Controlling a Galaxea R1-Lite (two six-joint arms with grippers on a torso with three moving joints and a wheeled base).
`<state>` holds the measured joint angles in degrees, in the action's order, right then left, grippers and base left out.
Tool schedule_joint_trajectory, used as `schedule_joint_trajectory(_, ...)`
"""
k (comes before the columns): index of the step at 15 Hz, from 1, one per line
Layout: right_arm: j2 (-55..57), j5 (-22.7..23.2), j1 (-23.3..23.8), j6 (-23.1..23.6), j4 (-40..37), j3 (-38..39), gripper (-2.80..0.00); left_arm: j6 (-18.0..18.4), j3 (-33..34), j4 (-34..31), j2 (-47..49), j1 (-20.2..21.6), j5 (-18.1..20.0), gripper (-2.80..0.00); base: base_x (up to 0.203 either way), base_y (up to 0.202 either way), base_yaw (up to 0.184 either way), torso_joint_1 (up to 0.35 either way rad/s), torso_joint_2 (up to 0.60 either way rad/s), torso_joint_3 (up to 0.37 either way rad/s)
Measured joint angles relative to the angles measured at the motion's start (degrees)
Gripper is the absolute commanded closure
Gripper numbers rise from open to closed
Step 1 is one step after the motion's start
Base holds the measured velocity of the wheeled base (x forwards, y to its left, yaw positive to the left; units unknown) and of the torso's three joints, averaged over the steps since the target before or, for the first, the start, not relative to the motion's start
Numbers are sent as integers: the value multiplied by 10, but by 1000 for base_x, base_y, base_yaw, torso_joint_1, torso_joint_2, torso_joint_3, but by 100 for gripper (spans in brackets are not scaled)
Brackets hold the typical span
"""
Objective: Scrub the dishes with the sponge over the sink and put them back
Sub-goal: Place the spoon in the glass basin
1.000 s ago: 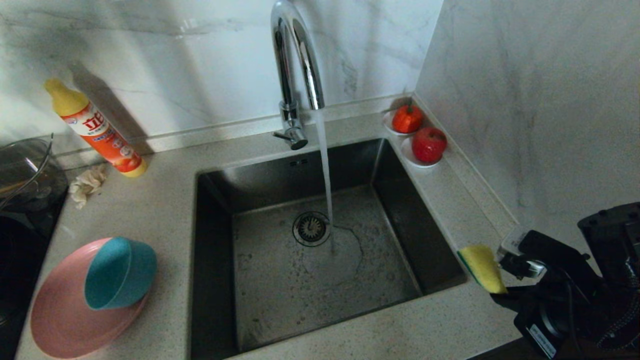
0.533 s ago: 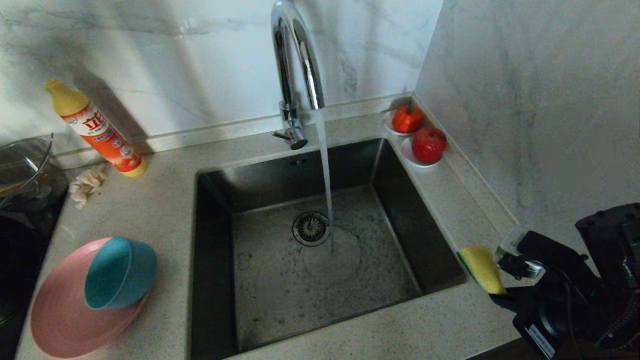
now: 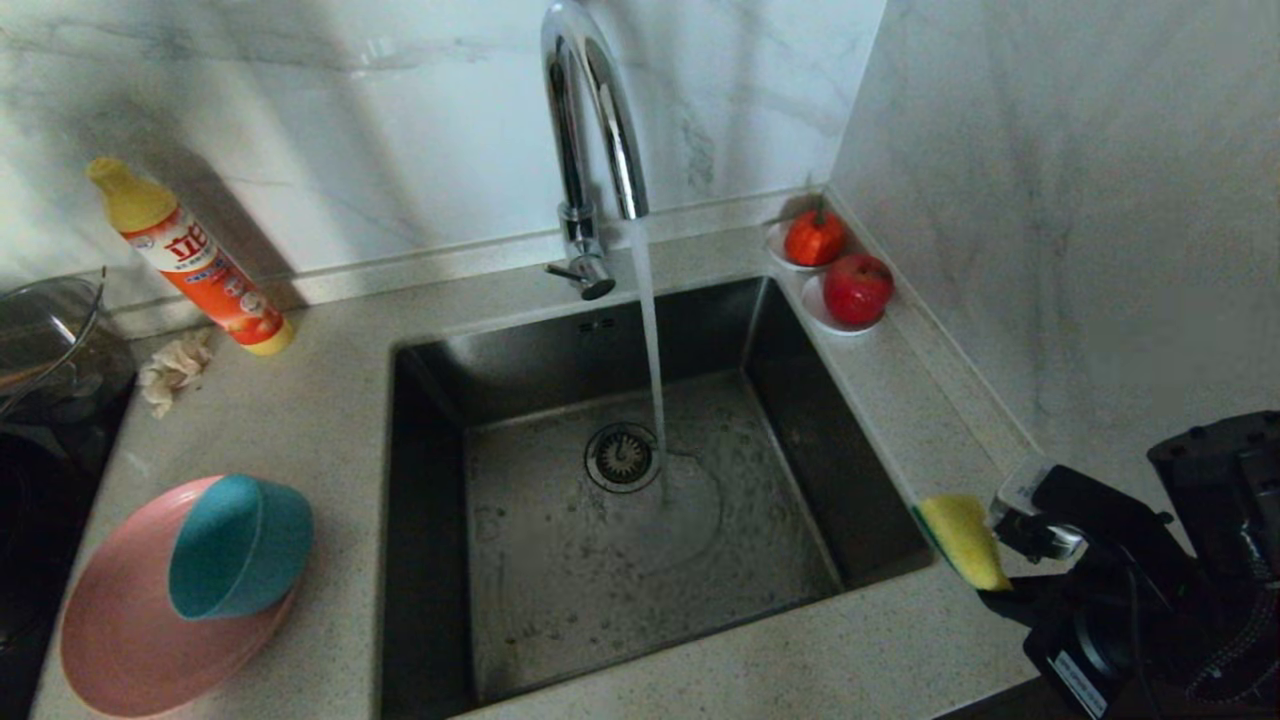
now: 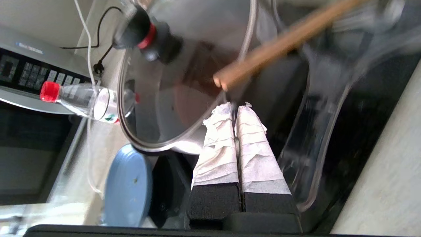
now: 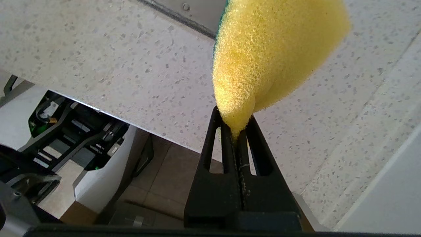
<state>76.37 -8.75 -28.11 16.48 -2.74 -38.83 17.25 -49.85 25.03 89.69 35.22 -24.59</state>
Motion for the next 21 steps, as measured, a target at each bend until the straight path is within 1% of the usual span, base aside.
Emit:
schedule_joint_trajectory(1,1,0,0,0,1,0,0,9,8,1,2,0,0,0,0,0,0,0,0,0)
schedule_joint_trajectory(2,2,0,0,0,0,0,0,10,13,5,4,0,2,0,0,0,0,0,0,0)
schedule_joint_trajectory(4,4,0,0,0,1,1,0,7,13,27,7,0,11,0,0,0,0,0,0,0)
schedule_joint_trajectory(5,5,0,0,0,1,1,0,-1,9,42,8,0,17,0,0,0,0,0,0,0)
schedule_joint_trajectory(6,5,1,0,0,1,1,0,-16,-1,55,8,0,21,0,0,0,0,0,0,0)
schedule_joint_trajectory(8,8,0,0,-1,1,2,0,-53,-24,60,6,-2,30,0,0,0,0,0,0,0)
schedule_joint_trajectory(11,10,1,0,-1,2,2,0,-110,-66,56,2,-14,42,0,0,0,0,0,0,0)
schedule_joint_trajectory(14,14,4,0,-1,2,-1,0,-140,-113,60,0,-31,47,0,0,0,0,0,0,0)
schedule_joint_trajectory(17,16,5,0,-1,2,-1,0,-149,-172,52,2,-51,45,0,0,0,0,0,0,0)
schedule_joint_trajectory(19,19,5,0,-1,2,-1,0,-150,-190,42,6,-56,44,0,0,0,0,0,0,0)
schedule_joint_trajectory(21,21,4,-1,-1,4,-2,0,-150,-202,47,8,-57,44,0,0,0,0,0,0,0)
